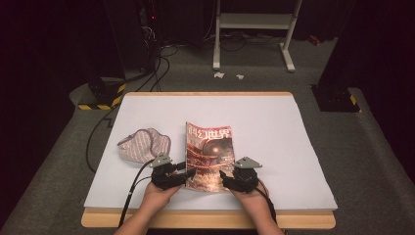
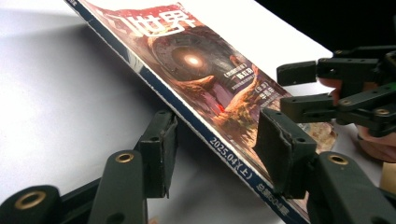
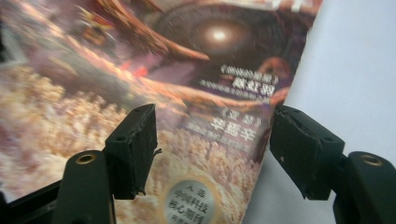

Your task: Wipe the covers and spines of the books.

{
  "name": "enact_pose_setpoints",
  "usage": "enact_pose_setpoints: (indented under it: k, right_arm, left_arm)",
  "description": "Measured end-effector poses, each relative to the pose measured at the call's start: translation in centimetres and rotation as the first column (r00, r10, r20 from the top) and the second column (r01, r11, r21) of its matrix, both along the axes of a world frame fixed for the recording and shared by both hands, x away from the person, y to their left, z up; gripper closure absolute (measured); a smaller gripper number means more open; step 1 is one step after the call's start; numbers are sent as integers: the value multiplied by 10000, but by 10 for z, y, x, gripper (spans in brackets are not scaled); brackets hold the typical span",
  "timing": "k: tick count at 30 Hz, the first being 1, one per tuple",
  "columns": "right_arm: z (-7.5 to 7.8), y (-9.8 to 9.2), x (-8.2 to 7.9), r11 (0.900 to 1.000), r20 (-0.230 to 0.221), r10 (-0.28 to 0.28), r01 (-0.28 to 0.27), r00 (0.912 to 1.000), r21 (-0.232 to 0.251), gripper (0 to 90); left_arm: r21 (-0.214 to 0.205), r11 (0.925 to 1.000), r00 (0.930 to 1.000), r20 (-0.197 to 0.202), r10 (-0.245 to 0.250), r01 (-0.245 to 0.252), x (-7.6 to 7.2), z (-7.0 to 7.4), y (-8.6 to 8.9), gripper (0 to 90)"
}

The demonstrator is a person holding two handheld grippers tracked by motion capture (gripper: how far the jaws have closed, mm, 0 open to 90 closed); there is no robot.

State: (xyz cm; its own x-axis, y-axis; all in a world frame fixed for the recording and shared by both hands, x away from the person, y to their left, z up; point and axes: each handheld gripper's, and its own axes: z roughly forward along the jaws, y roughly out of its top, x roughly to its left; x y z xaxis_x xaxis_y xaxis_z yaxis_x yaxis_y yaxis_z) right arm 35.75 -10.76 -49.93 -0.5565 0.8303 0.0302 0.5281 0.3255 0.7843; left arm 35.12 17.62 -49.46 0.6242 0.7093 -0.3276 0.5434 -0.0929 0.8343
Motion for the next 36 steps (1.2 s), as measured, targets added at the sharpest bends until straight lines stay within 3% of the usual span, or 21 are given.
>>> enact_pose_setpoints:
  k: [4,8,14,22,28,36]
  right_arm:
    - [8,7,-10,9977,398,582,-595,9975,322,324]
    - [11,21,-20,9901,592,1330,-1353,9893,366,301]
    - [9,36,-32,9687,612,2448,-2467,9676,258,261]
    - [10,49,-43,9465,686,3191,-3216,9452,285,244]
    - [3,62,-46,9457,620,3246,-3250,9438,-30,224]
    - [-6,75,-38,9578,469,2833,-2802,9579,-638,195]
  left_arm:
    - [-185,9998,9999,-90,-86,84,-1,1,0,485]
    - [-206,9996,9998,-67,-209,207,-3,2,-1,477]
    - [-230,9994,9996,-93,-260,257,-1,2,-1,474]
    - [-267,9994,9998,-74,-203,201,1,3,-3,474]
    - [-351,9992,9998,-24,-184,183,3,6,-6,474]
    - [-309,9995,10000,-31,-82,81,2,9,-8,473]
